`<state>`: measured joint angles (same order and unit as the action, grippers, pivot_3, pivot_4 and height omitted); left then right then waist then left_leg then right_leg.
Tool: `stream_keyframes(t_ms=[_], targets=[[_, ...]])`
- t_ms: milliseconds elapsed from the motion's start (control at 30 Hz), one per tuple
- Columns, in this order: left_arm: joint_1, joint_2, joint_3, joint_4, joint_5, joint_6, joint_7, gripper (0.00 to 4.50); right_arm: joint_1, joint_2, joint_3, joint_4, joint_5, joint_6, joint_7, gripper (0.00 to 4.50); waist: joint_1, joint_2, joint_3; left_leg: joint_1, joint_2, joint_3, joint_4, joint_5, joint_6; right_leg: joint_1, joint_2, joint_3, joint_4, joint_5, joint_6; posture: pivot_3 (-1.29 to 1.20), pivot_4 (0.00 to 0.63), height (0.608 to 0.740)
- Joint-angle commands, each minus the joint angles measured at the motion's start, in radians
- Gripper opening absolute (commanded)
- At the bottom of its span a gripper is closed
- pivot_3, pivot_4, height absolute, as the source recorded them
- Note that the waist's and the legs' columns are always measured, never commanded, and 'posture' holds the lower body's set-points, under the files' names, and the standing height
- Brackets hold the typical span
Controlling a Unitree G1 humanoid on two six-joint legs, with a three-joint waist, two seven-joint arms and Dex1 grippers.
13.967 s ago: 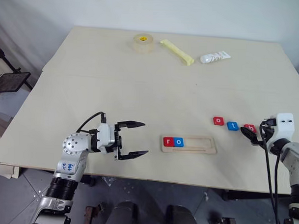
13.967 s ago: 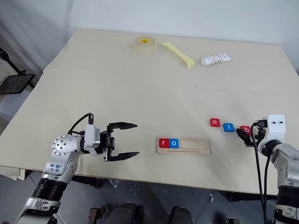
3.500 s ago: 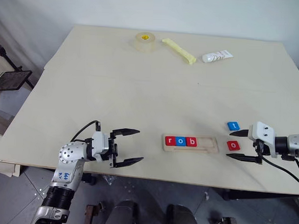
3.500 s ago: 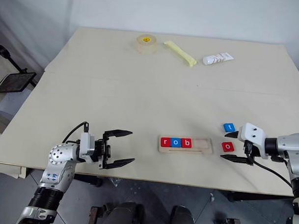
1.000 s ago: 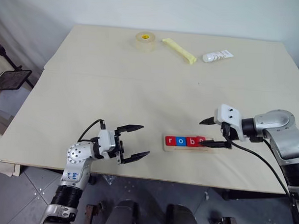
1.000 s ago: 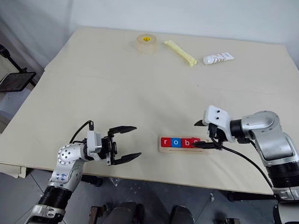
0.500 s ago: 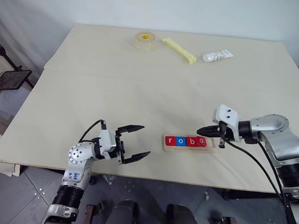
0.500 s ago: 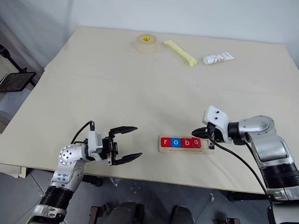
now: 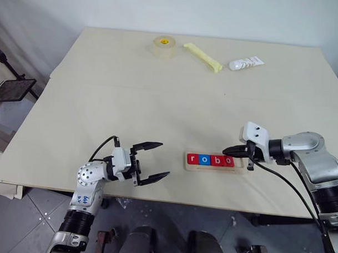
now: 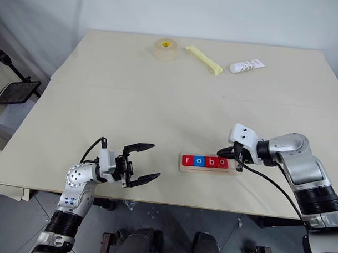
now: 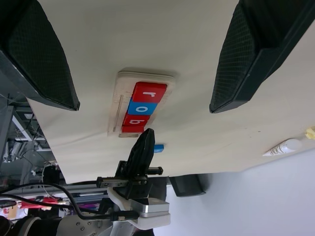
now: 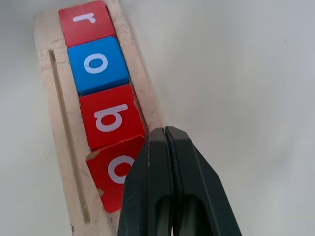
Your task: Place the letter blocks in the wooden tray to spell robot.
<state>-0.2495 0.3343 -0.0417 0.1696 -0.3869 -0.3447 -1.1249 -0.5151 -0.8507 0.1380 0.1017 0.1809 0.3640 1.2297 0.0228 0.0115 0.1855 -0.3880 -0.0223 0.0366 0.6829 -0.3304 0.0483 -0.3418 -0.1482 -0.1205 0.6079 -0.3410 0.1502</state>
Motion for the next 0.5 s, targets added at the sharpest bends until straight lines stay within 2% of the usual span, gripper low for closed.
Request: stream_keyframes(t_ms=[33,500], targets=[[-0.011,-0.002,-0.002,-0.010,0.001,-0.020,0.002,4.50,0.005,-0.025,-0.055,-0.056,0.031,0.005,0.003,0.04,0.000,0.000,0.000,0.000,0.000,0.000,0.000,0.000,0.000,0.000,0.000,0.000,0.000,0.000,0.000,0.00,0.150,0.740],[-0.020,-0.010,-0.007,0.006,0.002,-0.032,0.003,4.50,0.129,-0.045,-0.187,-0.208,0.097,0.099,-0.077,0.04,0.002,0.000,0.000,0.000,0.000,0.000,0.000,0.000,0.000,0.000,0.000,0.000,0.000,0.000,0.000,0.00,0.150,0.740]])
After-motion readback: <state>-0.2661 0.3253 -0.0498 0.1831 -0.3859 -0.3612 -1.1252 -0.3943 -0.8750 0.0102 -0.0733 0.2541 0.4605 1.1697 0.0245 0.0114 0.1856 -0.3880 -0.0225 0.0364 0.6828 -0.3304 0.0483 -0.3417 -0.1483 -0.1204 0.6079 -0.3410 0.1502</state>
